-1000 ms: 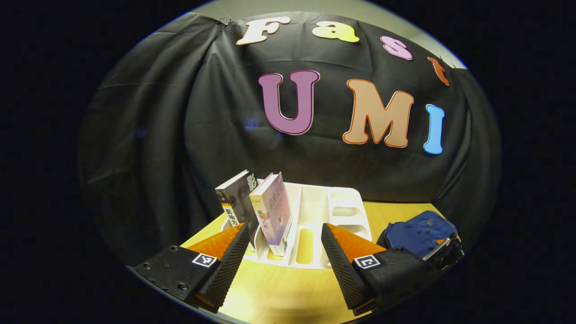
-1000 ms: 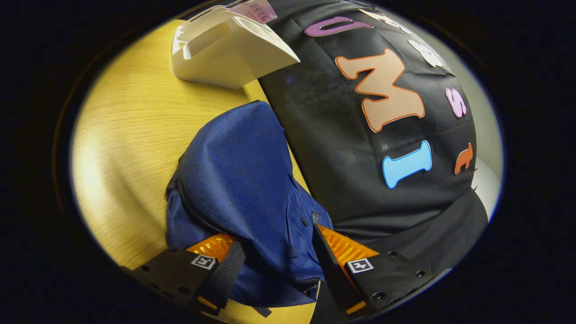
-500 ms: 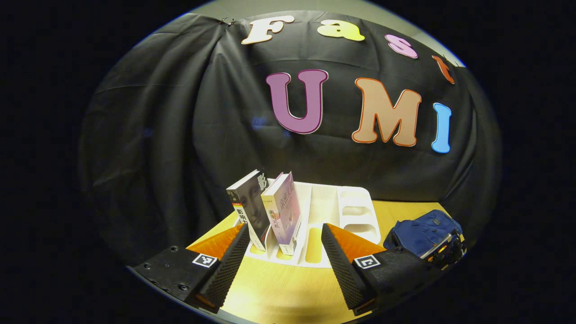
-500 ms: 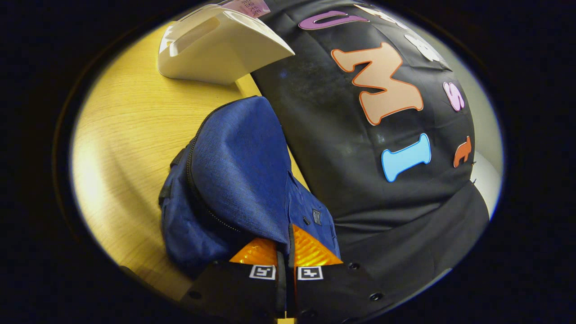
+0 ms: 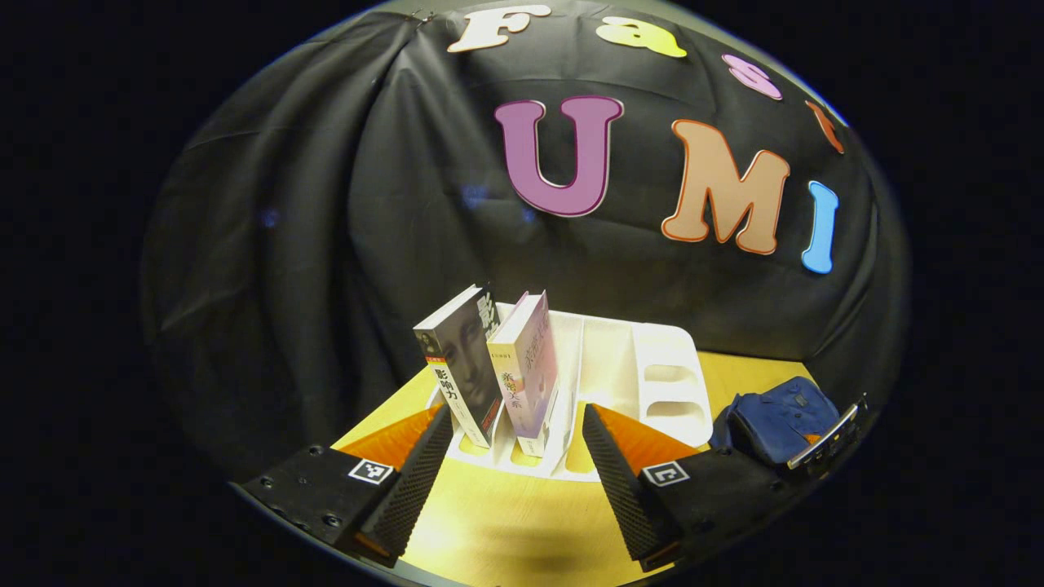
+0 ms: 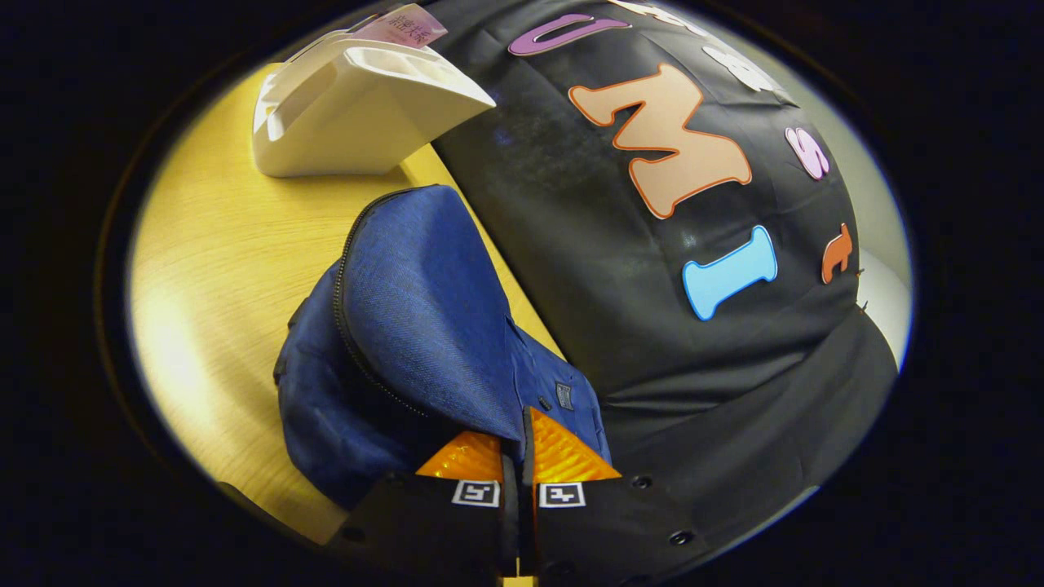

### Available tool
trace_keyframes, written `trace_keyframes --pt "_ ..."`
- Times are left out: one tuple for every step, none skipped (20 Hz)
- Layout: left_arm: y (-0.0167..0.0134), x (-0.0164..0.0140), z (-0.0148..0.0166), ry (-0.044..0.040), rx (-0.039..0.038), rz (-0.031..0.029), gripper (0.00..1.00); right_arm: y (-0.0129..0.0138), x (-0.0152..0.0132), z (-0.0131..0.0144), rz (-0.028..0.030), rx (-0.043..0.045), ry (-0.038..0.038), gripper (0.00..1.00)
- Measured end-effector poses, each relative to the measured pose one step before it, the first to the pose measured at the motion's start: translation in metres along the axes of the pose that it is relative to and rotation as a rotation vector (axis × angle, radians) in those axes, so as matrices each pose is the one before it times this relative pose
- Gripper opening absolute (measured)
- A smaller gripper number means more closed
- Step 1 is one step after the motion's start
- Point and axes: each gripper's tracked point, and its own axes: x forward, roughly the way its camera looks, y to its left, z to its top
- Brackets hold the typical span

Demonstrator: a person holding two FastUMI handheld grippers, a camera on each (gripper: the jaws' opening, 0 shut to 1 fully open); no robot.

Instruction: Open the schoolbag, grab two books from the bookshelf and put them into the schoolbag.

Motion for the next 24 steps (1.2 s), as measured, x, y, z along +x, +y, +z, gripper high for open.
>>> trace_keyframes --pt "0.00019 0.0068 0.00066 0.01744 -0.01785 -0.01194 0.94 -0.00424 -0.00152 0.00116 -0.00781 0.00098 -0.00276 0.04" --pt "0.00112 0.00812 -0.00007 0.01789 -0.0212 -0.01151 0.94 -0.00307 -0.00126 0.00054 -0.00466 0.00537 0.00016 0.04" --pt "-0.00023 0.00837 0.00194 0.01265 -0.02003 -0.00966 0.94 -0.00318 -0.00156 0.00099 -0.00332 0.00686 0.00098 0.02" --pt "0.00189 0.00978 0.00082 0.01084 -0.01562 -0.00247 0.95 -0.00219 -0.00161 -0.00012 -0.00287 0.00653 0.00182 0.02" --pt "0.00243 0.00853 0.00243 0.01164 -0.00747 0.00097 0.95 -0.00214 -0.00152 0.00126 -0.00287 0.00427 0.00137 0.02" --pt "0.0029 0.00689 0.00426 -0.00756 -0.00082 0.0027 0.94 -0.00151 -0.00183 -0.00058 -0.00314 0.00301 0.00105 0.02" --pt "0.00374 0.00772 0.00348 -0.00076 0.00768 0.0073 0.95 -0.00173 -0.00215 0.00035 -0.00318 0.00472 0.00177 0.02" --pt "0.00382 0.01097 0.00073 0.0107 0.01715 0.0085 0.95 -0.00073 -0.00247 -0.00162 0.0003 0.00647 0.00414 0.02" --pt "0.00083 0.00608 0.00071 0.01191 0.00972 -0.00103 0.95 -0.00165 -0.0014 0.0014 -0.00211 0.00153 0.00012 0.02" --pt "0.00154 0.00924 -0.00036 0.0219 0.00231 -0.00295 0.95 -0.00279 -0.00262 0.00017 -0.00327 -0.00131 0.00062 0.04" --pt "0.00065 0.00481 0.00166 0.0119 -0.00109 0.00233 0.95 -0.00173 -0.00174 0.00107 -0.00244 -0.00032 -0.00049 0.02" --pt "0.00254 0.00555 -0.00039 0.01656 0.00122 0.00823 0.94 -0.00087 -0.00198 -0.00122 -0.00297 0.0 -0.00007 0.02" --pt "0.00108 0.00541 -0.00092 0.02385 0.00229 -0.00035 0.94 -0.00113 -0.00213 0.00033 -0.00245 -0.00081 -0.00026 0.02" --pt "-0.00157 0.00515 -0.00049 0.02085 0.00744 -0.00832 0.94 -0.0009 -0.00116 -0.00127 -0.00215 -0.00205 -0.00095 0.04" --pt "-0.00084 0.005 0.00053 0.02067 0.01537 -0.0051 0.95 -0.00053 -0.00115 -0.00009 -0.00046 -0.00295 -0.00064 0.02" --pt "0.00053 0.00278 0.00058 0.02215 0.01783 -0.00027 0.95 -0.00025 -0.00052 -0.00083 0.00078 -0.00223 -0.00047 0.01" --pt "0.00086 0.0032 -0.00065 0.03768 0.01363 0.00751 0.94 0.00072 -0.00129 0.00004 0.00041 -0.00383 -0.00089 0.02" --pt "-0.00208 0.00133 -0.00005 0.03404 0.00377 -0.00836 0.94 0.00038 -0.00208 -0.00013 0.00006 -0.00221 -0.00037 0.02" --pt "-0.00405 0.00193 0.00083 0.02772 0.00067 -0.01152 0.94 -0.00024 -0.00133 -0.00127 -0.00075 -0.00086 -0.00005 0.04" --pt "-0.00166 0.00286 0.00259 0.02286 0.00576 -0.01298 0.93 0.00078 -0.00223 -0.00147 -0.00021 -0.00092 0.00122 0.02" --pt "-0.00128 0.00164 0.00105 0.02659 0.01279 -0.00613 0.93 0.00052 -0.00175 -0.00056 -0.00082 -0.00189 0.00157 0.02" --pt "0.00076 0.00174 0.00305 0.02032 0.02072 -0.00207 0.93 0.00055 -0.00171 -0.00039 -0.00159 -0.00197 0.00209 0.02" --pt "0.00272 0.00245 0.00419 0.01303 0.02817 0.00495 0.93 -0.00045 -0.00149 0.00001 -0.00166 -0.00071 0.00255 0.02" --pt "0.00171 0.00196 0.00579 0.01985 0.03931 -0.00086 0.93 0.00038 -0.00301 -0.00095 -0.00406 0.00202 0.00432 0.02"
